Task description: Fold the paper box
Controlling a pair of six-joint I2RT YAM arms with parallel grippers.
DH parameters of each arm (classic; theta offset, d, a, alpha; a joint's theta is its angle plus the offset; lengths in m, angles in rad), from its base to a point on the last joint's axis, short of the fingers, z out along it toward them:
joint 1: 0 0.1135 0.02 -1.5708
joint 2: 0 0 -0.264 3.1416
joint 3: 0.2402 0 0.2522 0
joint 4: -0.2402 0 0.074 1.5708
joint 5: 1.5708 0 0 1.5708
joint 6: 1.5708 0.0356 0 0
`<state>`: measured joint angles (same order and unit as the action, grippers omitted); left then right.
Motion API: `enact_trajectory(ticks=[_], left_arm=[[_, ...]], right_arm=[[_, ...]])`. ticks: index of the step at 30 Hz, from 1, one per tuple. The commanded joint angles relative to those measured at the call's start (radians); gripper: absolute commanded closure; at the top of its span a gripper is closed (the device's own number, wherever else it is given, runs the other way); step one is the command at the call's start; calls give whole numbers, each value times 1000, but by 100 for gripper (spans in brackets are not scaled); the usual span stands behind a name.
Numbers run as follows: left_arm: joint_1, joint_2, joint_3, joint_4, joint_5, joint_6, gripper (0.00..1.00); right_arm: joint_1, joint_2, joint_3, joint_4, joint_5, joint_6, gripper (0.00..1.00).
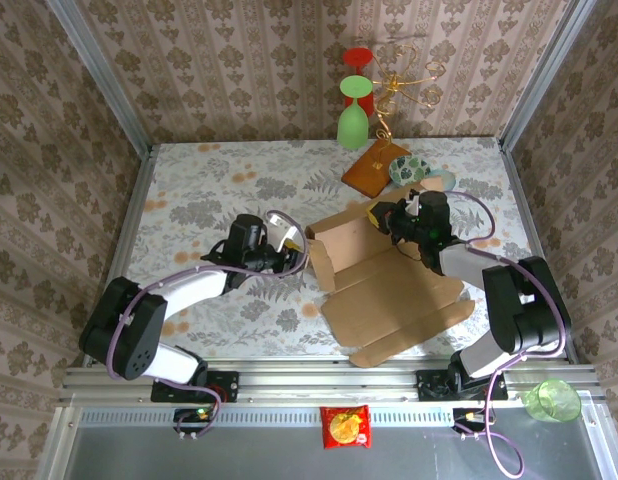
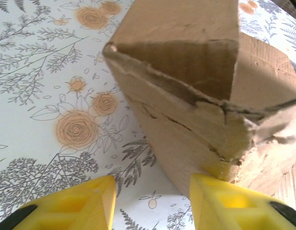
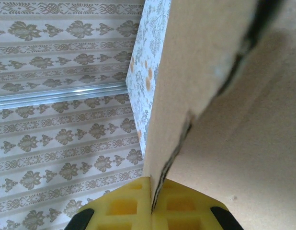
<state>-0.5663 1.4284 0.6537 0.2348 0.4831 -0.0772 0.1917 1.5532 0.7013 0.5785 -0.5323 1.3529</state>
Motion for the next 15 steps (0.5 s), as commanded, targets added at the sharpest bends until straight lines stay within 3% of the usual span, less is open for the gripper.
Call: enact_trajectory(ticks=[1, 7, 15], left_arm=[[-12, -46, -23, 45, 6, -3, 53], [-39, -34, -30, 67, -17, -37, 47], [-95, -62, -61, 137, -136, -114, 41]], right_arm=[[-1, 14, 23, -6, -20, -15, 100], [0, 17, 21, 17, -21, -5, 100], [-1, 7, 23, 37, -8, 13, 100]])
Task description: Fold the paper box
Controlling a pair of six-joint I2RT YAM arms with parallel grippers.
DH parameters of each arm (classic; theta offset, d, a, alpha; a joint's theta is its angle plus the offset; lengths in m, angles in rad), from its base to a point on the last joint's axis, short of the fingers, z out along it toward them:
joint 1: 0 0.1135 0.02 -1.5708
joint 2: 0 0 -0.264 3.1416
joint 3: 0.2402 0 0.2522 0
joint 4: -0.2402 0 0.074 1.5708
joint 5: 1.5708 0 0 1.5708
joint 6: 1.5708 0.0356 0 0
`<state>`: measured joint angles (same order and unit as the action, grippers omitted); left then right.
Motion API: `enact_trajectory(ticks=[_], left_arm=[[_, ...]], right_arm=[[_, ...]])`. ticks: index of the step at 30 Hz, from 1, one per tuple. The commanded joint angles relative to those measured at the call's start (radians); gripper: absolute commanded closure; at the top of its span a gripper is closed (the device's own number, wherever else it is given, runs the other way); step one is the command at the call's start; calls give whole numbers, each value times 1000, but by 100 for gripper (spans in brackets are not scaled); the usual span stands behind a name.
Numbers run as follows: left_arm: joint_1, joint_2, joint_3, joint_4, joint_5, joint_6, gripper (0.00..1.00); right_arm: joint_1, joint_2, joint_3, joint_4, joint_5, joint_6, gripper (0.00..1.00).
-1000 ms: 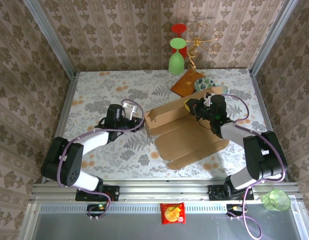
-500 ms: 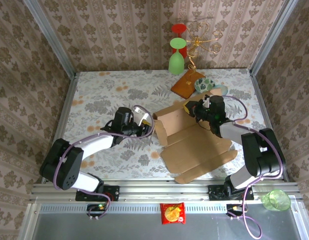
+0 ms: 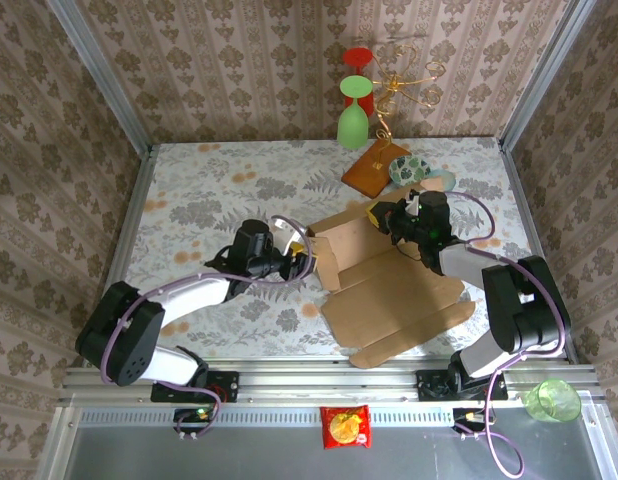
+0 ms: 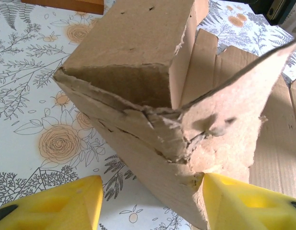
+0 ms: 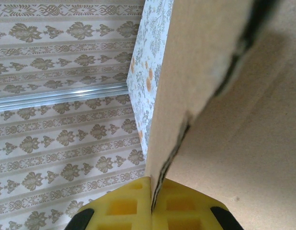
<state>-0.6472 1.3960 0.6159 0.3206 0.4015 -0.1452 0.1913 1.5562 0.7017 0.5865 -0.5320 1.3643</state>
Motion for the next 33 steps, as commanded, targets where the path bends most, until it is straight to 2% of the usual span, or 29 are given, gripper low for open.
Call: enact_trajectory(ticks=[1, 13, 17, 24, 29, 33], left_arm=[[-19, -35, -29, 54, -65, -55, 41], [-62, -1, -3, 60, -178, -73, 40], [-68, 28, 23, 35, -236, -56, 42], [-92, 70, 39, 56, -271, -55, 43], [-142, 82, 39, 56, -367, -62, 43], [-180, 84, 32, 71, -475, -83, 42]], right_arm=[[0, 2, 20, 38, -8, 3, 100], [-1, 0, -42, 260, -9, 64, 100], [-1, 31, -74, 328, -25, 67, 100], [-12, 75, -124, 463, -46, 80, 100], [-27, 108, -161, 561, -59, 105, 100], [-29, 95, -169, 554, -63, 98, 100]])
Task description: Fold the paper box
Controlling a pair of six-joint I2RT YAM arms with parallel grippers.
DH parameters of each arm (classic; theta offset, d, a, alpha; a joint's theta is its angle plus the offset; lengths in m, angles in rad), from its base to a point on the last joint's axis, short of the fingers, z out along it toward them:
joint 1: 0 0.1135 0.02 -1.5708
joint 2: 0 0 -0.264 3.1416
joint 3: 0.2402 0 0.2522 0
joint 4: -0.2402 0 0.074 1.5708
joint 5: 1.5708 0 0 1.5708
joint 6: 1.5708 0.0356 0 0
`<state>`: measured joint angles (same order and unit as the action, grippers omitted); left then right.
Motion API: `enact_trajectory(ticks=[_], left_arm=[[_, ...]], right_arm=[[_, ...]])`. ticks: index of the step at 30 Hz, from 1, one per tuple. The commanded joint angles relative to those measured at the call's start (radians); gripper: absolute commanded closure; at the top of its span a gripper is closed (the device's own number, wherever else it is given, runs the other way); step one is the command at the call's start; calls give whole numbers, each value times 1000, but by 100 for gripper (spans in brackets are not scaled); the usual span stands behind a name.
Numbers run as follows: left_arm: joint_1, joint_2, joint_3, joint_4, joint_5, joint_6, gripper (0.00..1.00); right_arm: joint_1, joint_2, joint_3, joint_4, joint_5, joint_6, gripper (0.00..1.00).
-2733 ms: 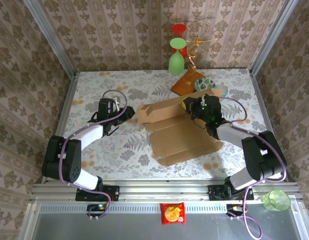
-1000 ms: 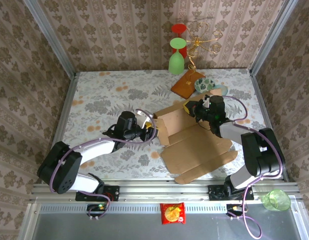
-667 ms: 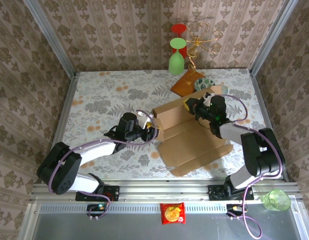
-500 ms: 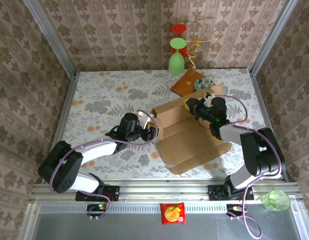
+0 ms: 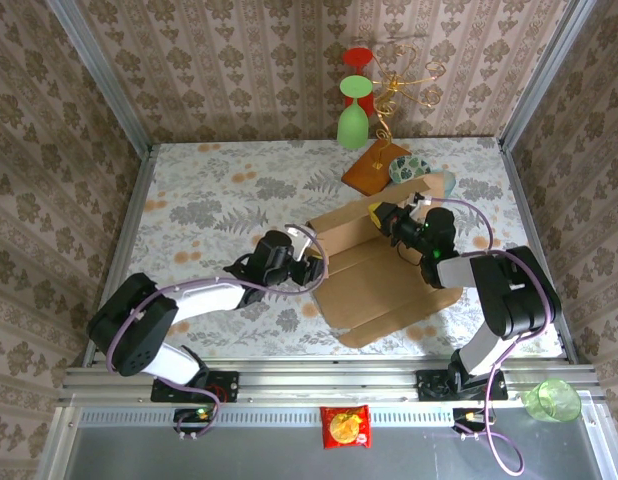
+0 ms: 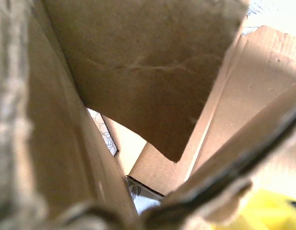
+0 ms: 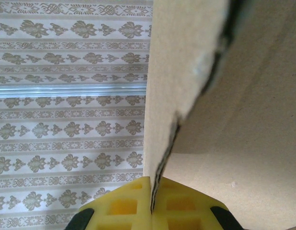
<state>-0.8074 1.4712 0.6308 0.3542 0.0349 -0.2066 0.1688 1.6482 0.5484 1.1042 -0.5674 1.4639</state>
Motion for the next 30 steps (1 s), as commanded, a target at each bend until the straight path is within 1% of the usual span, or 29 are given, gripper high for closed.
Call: enact_trajectory(ticks=[1, 4, 8, 10, 13, 18, 21, 23, 25, 28, 30], left_arm=[[-27, 14, 17, 45, -135, -31, 42], [-56, 37, 24, 60, -219, -54, 42], [-78, 67, 35, 102, -293, -103, 42], [-92, 78, 49, 106, -328, -106, 44], [-104, 99, 72, 113, -350, -120, 46], [-148, 141, 138, 50, -468, -145, 42], [-164, 159, 159, 23, -524, -166, 42], [-170, 164, 164, 18, -547, -182, 43], [-171, 169, 164, 6, -564, -205, 47], [-171, 171, 159, 13, -570, -215, 51], [-171, 170, 156, 23, -567, -214, 52]], right_arm=[[-6, 1, -18, 33, -28, -3, 100], [-7, -1, -22, 37, -23, 5, 100], [-6, -12, -18, 9, -19, 5, 100], [-5, -21, -15, -5, -18, 2, 100], [-2, -33, -15, -22, -13, 3, 100], [3, -46, -21, -41, 4, 8, 100], [7, -54, -19, -64, 15, 13, 100], [8, -61, -19, -79, 27, 15, 100], [11, -70, -20, -95, 42, 22, 100], [16, -79, -16, -118, 56, 30, 100], [22, -89, -15, -149, 67, 33, 100]])
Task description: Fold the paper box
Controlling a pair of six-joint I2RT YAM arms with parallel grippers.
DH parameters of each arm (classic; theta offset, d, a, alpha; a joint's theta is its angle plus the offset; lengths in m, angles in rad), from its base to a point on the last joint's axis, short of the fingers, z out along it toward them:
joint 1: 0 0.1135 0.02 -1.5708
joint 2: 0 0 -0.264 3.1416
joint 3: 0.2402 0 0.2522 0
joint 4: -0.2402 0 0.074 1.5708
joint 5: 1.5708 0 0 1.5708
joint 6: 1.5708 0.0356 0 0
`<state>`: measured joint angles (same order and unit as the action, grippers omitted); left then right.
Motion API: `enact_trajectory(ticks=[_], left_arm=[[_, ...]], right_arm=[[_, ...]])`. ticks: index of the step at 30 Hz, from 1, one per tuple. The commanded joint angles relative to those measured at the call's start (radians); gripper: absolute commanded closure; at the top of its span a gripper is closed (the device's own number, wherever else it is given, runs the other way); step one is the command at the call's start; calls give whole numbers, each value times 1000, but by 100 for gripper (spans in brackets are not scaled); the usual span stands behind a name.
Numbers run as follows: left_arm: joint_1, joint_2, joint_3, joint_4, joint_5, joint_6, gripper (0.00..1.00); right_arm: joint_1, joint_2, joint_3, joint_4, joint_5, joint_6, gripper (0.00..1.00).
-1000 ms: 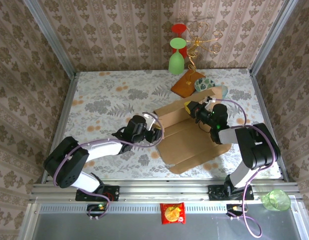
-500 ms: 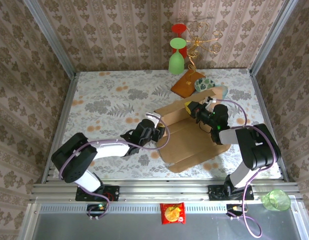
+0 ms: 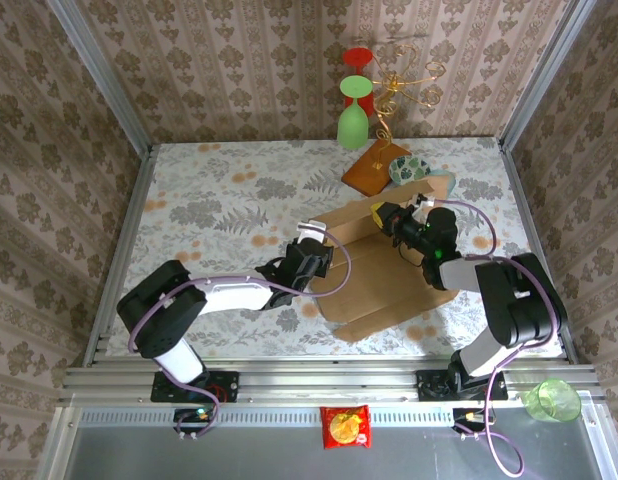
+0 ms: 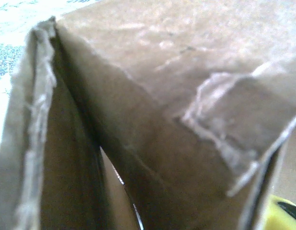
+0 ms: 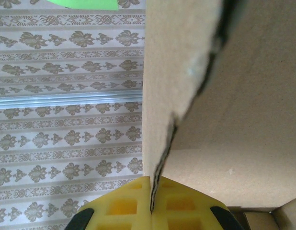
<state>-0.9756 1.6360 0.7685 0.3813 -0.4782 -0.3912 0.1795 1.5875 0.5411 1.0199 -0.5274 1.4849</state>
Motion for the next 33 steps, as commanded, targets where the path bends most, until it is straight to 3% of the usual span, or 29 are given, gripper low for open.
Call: enact_trajectory(ticks=[1, 9, 14, 17, 20, 28, 30, 33], left_arm=[[-3, 7, 17, 2, -52, -31, 53], [-6, 30, 29, 27, -36, -35, 64], [-5, 48, 39, 36, -35, -33, 79], [-5, 64, 49, 42, -30, -25, 79], [-5, 81, 61, 36, -32, -19, 73], [10, 123, 87, -2, -56, -9, 74], [11, 134, 109, -29, -71, -3, 80], [12, 147, 139, -81, -103, -1, 100]], right_arm=[[16, -34, -8, -77, 35, 14, 100], [71, -105, -12, -205, 159, 67, 100], [99, -158, 5, -317, 223, 87, 100], [106, -157, 14, -325, 225, 90, 100], [107, -153, 11, -323, 228, 93, 100], [109, -165, 3, -329, 237, 104, 100], [113, -171, 3, -338, 245, 105, 100], [115, -181, 7, -356, 254, 110, 100]])
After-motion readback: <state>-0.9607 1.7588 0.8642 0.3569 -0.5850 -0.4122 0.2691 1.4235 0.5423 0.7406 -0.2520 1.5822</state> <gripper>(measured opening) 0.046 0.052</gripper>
